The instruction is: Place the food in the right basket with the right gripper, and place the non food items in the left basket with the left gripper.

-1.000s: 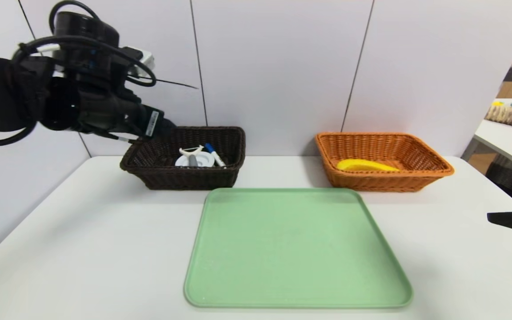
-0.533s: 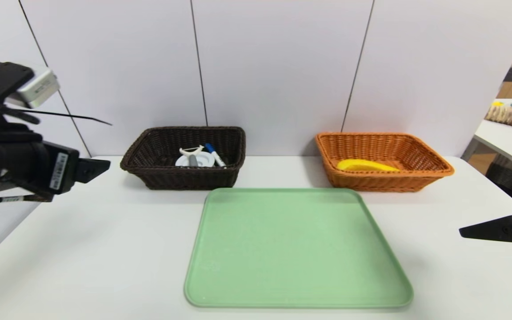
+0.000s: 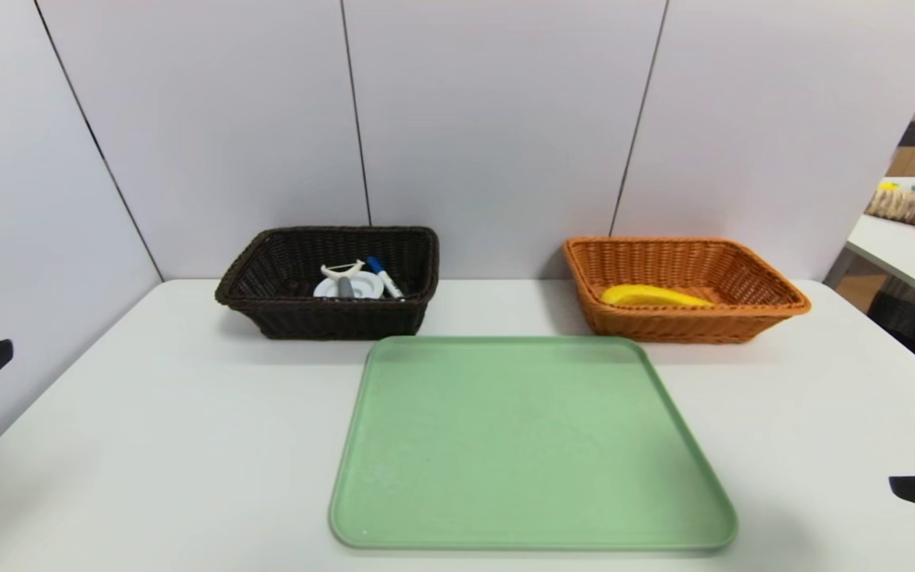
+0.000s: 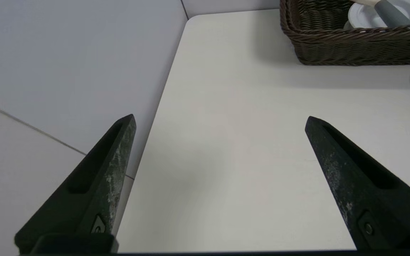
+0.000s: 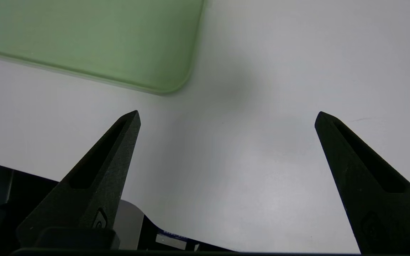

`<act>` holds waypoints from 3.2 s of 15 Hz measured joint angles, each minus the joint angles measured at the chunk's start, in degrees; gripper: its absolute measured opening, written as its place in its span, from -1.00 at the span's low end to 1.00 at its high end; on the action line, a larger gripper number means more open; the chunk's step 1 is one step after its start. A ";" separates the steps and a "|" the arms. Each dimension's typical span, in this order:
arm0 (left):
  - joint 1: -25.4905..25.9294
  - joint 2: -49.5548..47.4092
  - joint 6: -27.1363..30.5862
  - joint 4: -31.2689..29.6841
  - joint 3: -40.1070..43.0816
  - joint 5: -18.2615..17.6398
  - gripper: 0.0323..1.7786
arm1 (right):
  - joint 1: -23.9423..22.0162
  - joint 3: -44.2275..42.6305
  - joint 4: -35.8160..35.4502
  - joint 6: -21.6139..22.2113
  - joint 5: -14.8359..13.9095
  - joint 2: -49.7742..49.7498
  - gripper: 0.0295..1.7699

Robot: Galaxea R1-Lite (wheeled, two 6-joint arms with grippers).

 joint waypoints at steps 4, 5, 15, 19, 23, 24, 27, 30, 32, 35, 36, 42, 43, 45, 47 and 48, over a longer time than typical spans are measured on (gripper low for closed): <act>2.36 -12.15 0.39 0.27 8.78 0.48 0.90 | -3.51 4.44 0.24 0.09 0.20 -14.75 0.92; 2.62 -15.76 0.46 0.79 10.70 0.46 0.90 | -3.83 5.18 0.71 0.07 0.26 -18.87 0.92; 3.08 -34.84 0.07 -5.71 25.56 -7.08 0.90 | -2.35 24.14 -11.50 -1.62 2.54 -54.76 0.92; 3.08 -35.28 2.15 -20.91 34.66 -6.62 0.90 | -2.15 31.26 -23.69 -2.82 1.66 -58.62 0.92; 3.08 -35.32 2.29 -23.09 36.32 3.50 0.90 | -2.12 35.69 -29.28 -2.57 1.50 -59.39 0.92; 3.11 -35.32 2.23 -24.09 36.47 5.97 0.90 | -2.12 35.94 -29.22 -2.60 1.52 -59.44 0.92; 3.25 -35.36 2.23 -28.49 37.35 13.84 0.90 | -2.10 36.74 -29.06 -2.27 1.55 -59.47 0.92; 6.53 -37.99 3.33 -27.25 38.00 14.67 0.90 | -2.07 36.96 -28.92 -1.62 1.60 -59.47 0.92; 7.44 -40.63 4.60 -24.99 38.44 11.80 0.90 | -2.07 36.79 -29.15 -0.96 1.55 -59.47 0.92; 7.52 -44.37 6.03 -21.10 38.11 -0.91 0.90 | -2.07 36.33 -29.53 -0.41 1.08 -59.47 0.92; 7.52 -46.25 6.58 -19.07 38.21 -6.01 0.90 | -2.07 36.33 -30.22 -0.48 0.12 -59.47 0.92; 7.50 -50.60 7.88 -21.36 46.68 -18.49 0.90 | -2.07 47.82 -51.41 -1.05 -0.99 -59.47 0.92; 7.50 -50.71 7.67 -21.65 47.40 -20.21 0.90 | -2.07 51.41 -56.69 -1.30 -1.16 -59.47 0.92; 7.47 -50.80 7.08 -18.71 47.95 -23.24 0.90 | -2.07 55.06 -64.05 -1.71 -2.72 -59.47 0.92; 7.47 -50.82 6.25 -15.29 48.08 -25.80 0.90 | -2.07 55.89 -59.59 -2.23 -7.94 -59.47 0.92; 7.47 -50.85 5.99 -14.19 48.10 -25.89 0.90 | -2.07 56.13 -54.82 -2.10 -11.23 -59.47 0.92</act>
